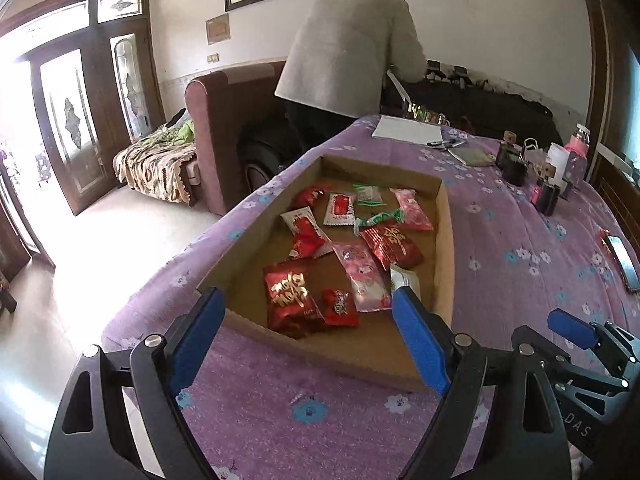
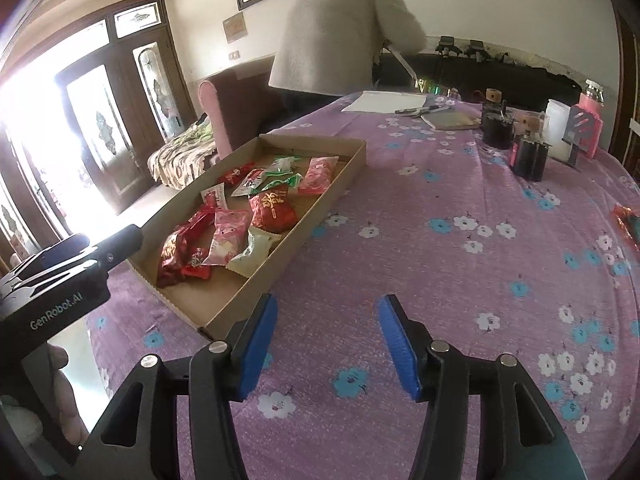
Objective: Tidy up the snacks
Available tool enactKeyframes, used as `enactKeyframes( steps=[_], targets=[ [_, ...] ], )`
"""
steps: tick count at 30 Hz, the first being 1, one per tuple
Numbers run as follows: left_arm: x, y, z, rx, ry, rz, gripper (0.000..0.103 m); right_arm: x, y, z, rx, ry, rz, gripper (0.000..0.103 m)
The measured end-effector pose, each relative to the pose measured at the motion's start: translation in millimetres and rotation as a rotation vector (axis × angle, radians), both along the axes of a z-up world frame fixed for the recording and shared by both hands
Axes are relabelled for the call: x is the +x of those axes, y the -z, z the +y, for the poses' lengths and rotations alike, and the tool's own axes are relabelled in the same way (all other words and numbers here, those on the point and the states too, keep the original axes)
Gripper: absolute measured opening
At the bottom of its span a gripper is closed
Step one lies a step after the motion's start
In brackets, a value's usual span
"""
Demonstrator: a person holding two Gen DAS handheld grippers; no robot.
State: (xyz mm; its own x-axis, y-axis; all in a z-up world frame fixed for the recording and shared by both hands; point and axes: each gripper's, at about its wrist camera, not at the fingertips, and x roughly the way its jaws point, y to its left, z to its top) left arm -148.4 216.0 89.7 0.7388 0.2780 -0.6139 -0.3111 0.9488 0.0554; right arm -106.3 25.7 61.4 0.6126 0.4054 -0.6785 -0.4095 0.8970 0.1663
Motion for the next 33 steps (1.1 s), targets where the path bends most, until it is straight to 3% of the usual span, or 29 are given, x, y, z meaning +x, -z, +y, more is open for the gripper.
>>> enactKeyframes(
  steps=[17, 33],
  targets=[
    [-0.4, 10.6, 3.1, -0.022, 0.005, 0.039, 0.087, -12.8, 6.0, 22.6, -0.064, -0.041, -0.029, 0.061],
    [-2.9, 13.4, 2.7, -0.021, -0.003, 0.036, 0.087, -18.3, 8.8, 22.8, -0.049, -0.024, -0.026, 0.064]
  ],
)
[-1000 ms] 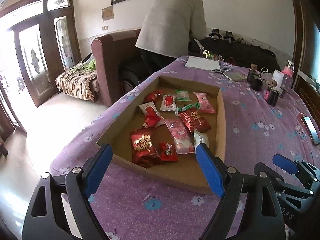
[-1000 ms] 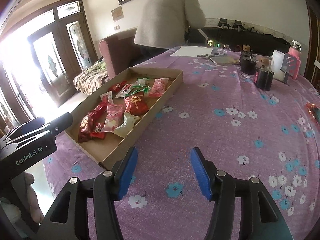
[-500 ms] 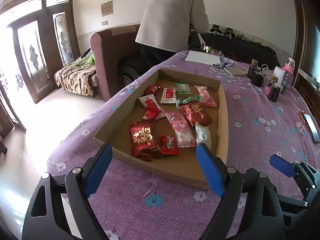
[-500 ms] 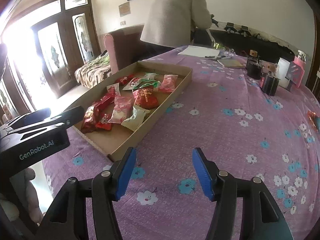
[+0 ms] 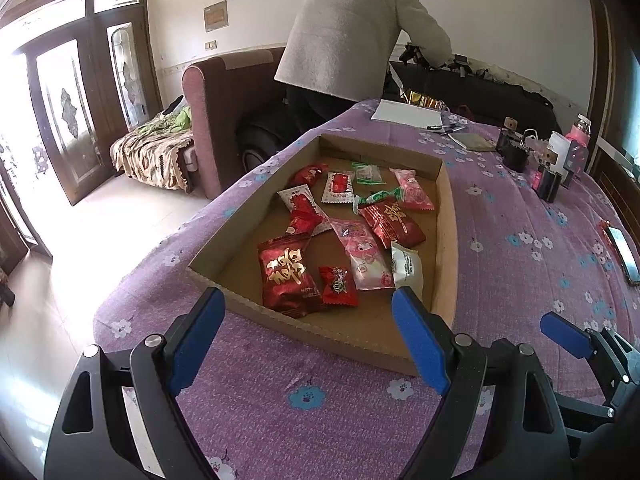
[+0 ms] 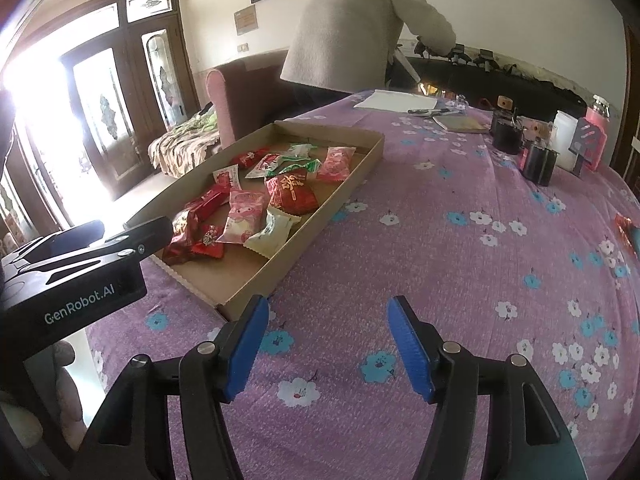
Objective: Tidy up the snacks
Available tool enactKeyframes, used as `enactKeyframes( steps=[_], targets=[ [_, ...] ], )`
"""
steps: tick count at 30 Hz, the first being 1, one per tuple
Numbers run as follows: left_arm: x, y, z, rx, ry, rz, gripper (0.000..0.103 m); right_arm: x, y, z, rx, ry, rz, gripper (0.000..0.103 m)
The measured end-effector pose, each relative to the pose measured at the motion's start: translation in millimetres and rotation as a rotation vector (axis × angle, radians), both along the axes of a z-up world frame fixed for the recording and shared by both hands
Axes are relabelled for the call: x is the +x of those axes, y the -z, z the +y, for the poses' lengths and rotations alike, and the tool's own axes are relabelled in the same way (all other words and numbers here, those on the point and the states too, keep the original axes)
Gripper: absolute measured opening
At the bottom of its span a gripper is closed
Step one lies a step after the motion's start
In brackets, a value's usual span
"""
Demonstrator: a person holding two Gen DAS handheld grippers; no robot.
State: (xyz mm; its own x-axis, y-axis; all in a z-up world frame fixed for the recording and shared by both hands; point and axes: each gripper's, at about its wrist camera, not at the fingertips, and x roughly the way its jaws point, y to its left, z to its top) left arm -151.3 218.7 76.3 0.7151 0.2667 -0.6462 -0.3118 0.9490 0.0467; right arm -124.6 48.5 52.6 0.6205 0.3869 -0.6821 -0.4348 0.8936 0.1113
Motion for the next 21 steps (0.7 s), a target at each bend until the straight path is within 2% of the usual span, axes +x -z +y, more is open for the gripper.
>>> enactKeyframes(
  steps=[9, 21],
  targets=[
    [-12.8, -9.9, -3.3, 0.02, -0.019, -0.067, 0.087, -6.7, -2.8, -2.3, 0.003, 0.012, -0.031, 0.065],
    [-21.6, -17.5, -5.5, 0.03, -0.026, -0.112, 0.087, -18.9, -10.7, -3.3, 0.001, 0.006, -0.084, 0.066]
  ],
)
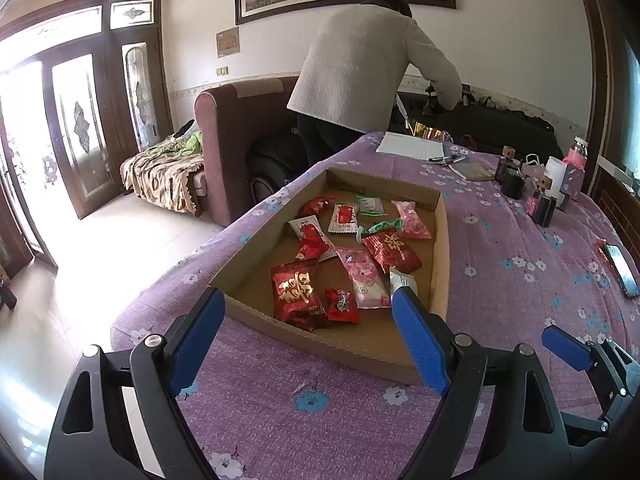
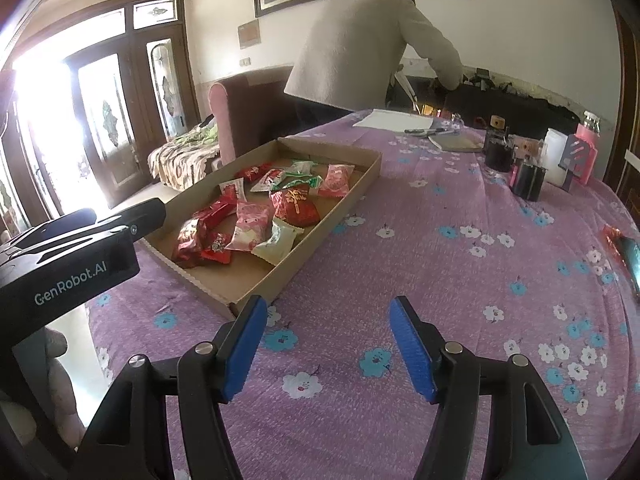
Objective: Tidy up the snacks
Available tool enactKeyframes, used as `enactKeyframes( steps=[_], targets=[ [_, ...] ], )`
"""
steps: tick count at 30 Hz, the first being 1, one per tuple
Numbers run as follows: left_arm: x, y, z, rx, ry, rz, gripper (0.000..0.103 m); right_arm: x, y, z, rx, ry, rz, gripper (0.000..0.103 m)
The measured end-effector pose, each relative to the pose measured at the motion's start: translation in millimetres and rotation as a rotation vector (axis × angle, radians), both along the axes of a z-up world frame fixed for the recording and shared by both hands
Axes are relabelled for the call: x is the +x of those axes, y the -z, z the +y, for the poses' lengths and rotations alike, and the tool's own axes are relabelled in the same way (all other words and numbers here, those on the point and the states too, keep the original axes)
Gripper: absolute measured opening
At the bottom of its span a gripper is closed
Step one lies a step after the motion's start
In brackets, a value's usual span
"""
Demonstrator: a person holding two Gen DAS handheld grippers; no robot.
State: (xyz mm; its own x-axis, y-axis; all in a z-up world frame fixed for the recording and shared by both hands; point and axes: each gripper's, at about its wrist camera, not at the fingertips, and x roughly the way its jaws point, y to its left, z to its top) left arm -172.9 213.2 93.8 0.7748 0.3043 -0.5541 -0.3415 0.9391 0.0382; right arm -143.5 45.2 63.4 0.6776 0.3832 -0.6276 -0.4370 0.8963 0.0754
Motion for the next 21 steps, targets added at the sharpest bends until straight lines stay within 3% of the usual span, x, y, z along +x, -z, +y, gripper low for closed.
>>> enactKeyframes(
  steps=[10, 14, 15, 17, 21],
  targets=[
    [-11.8, -7.6, 3.1, 0.011, -0.027, -0.047, 0.087, -10.4, -6.4, 8.2, -0.017, -0.02, -0.038, 0.071],
    [-34.9, -21.8, 1.6, 0.074, -0.102, -0.191, 0.087, -14.0, -9.2, 8.4, -0.012, -0.021, -0.055, 0.071],
    [-40.0, -24.4, 1.8, 0.08, -0.113, -0.218, 0.088, -14.7, -10.1, 8.0, -0.008, -0.022, -0.059, 0.071],
    [-48.7, -29.8, 3.8, 0.086, -0.135, -0.262, 0.103, -15.0, -10.8, 7.2, -0.004, -0.022, -0.061, 0.071],
    [-48.2, -31.6, 9.8, 0.081, -0.158, -0.246, 0.103, -16.3, -10.8, 7.2, 0.001, -0.028, -0.063, 0.071]
  ],
)
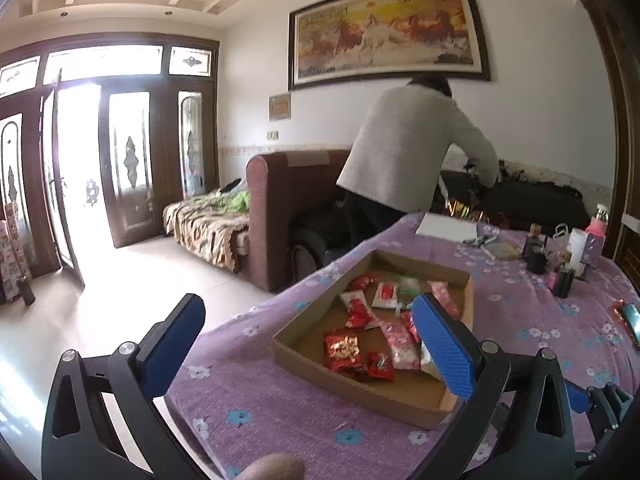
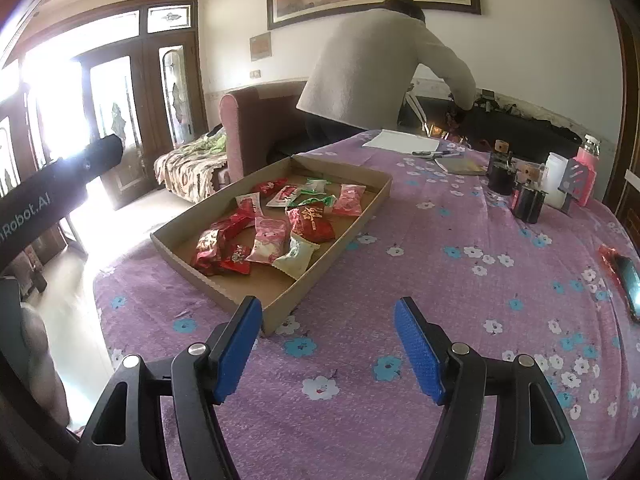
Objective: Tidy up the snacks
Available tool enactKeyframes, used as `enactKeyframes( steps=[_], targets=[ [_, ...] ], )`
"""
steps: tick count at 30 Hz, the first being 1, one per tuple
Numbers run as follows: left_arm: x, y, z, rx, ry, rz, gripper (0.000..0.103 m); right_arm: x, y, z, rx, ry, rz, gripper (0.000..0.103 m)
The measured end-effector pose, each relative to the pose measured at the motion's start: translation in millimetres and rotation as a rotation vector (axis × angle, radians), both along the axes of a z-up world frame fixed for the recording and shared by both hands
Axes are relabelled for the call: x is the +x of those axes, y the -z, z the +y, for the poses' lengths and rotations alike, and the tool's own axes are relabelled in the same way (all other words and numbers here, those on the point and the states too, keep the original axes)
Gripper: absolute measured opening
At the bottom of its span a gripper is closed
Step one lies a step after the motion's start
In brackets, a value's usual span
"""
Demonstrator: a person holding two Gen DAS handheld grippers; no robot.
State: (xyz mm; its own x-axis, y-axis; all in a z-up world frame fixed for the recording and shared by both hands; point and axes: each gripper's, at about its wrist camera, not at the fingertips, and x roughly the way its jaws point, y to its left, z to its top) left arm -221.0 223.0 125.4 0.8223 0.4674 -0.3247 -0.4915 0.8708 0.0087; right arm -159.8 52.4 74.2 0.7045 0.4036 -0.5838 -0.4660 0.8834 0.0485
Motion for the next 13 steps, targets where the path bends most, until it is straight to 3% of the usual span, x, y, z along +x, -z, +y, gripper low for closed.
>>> enactKeyframes(
  steps=[4, 13],
  targets=[
    [14.8, 9.1, 7.8, -0.08, 0.073, 0.094, 0.103, -2.9, 1.2, 0.9, -0.008, -0.008, -0.005, 0.071],
    [26.8, 24.3, 10.5, -0.136, 0.062, 0.203, 0.103, -1.3, 1.9, 1.6, -0.011, -0.024, 0.0, 0.071]
  ],
)
